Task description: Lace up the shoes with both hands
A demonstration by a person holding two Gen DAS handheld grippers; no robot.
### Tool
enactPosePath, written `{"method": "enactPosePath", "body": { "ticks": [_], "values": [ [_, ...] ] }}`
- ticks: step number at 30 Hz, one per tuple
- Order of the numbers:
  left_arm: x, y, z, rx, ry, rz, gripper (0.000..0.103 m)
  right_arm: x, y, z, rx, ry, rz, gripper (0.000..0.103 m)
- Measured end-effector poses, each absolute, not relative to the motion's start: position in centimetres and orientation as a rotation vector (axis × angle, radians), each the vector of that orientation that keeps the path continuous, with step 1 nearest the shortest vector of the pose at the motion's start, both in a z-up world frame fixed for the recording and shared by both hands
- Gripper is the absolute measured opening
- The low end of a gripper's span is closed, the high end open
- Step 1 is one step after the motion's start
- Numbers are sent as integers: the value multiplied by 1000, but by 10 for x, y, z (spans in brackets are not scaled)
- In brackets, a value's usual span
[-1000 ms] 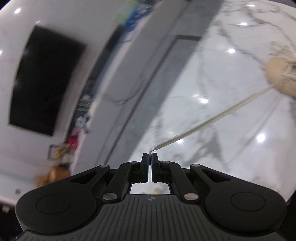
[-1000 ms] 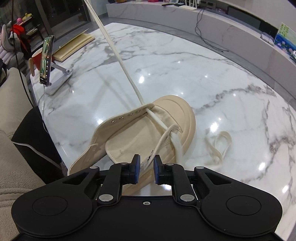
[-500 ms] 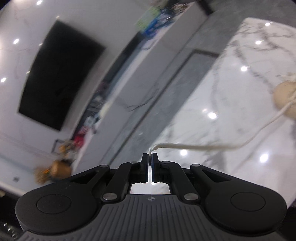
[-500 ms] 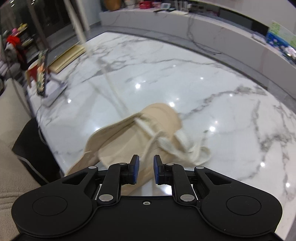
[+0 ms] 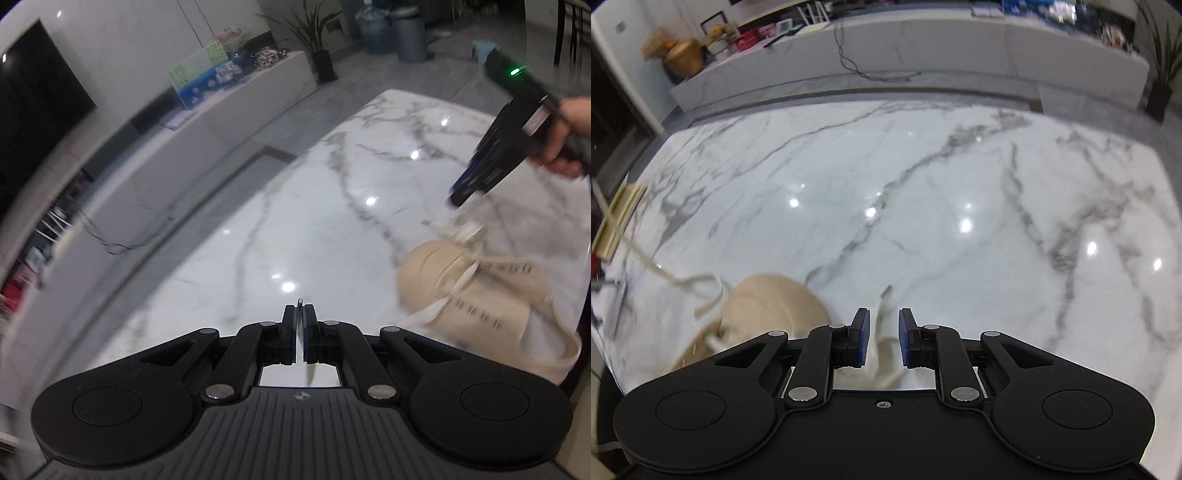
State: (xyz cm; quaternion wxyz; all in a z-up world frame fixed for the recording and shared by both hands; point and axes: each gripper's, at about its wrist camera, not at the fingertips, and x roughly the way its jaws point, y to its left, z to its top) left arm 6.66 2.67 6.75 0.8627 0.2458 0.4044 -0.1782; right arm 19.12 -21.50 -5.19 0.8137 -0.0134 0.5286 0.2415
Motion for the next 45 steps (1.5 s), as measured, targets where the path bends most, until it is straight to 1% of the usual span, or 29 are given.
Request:
{"method": "enactPosePath", "body": {
  "ticks": [6,12,14,15,20,22,24,26,29,36,45],
  "values": [
    [84,25,41,339,864,-405,2,217,-195,-78,-3,1208,457,19],
    [89,36,25,289,897,-418,2,217,-187,-84,-41,1222,440,19],
    [88,42,19,279,920,-429,7,217,-184,-86,-56,1225,434,19],
    [87,43,17,278,930,-436,14,217,-183,-87,-64,1227,431,19],
    [80,38,-5,311,971,-485,18,216,-178,-91,-102,1232,417,20],
    [78,33,-15,321,977,-490,24,214,-178,-90,-102,1222,419,20],
    [80,29,-24,322,967,-482,25,213,-177,-90,-111,1215,424,20],
    [85,27,-30,298,970,-485,25,209,-176,-90,-128,1204,437,30],
    [93,25,-39,251,1006,-495,26,206,-174,-91,-145,1190,454,36],
    [98,21,-58,232,1060,-419,25,194,-165,-93,-219,1126,454,37],
    [95,18,-66,219,1055,-386,26,187,-173,-96,-175,1059,450,37]
  ]
}}
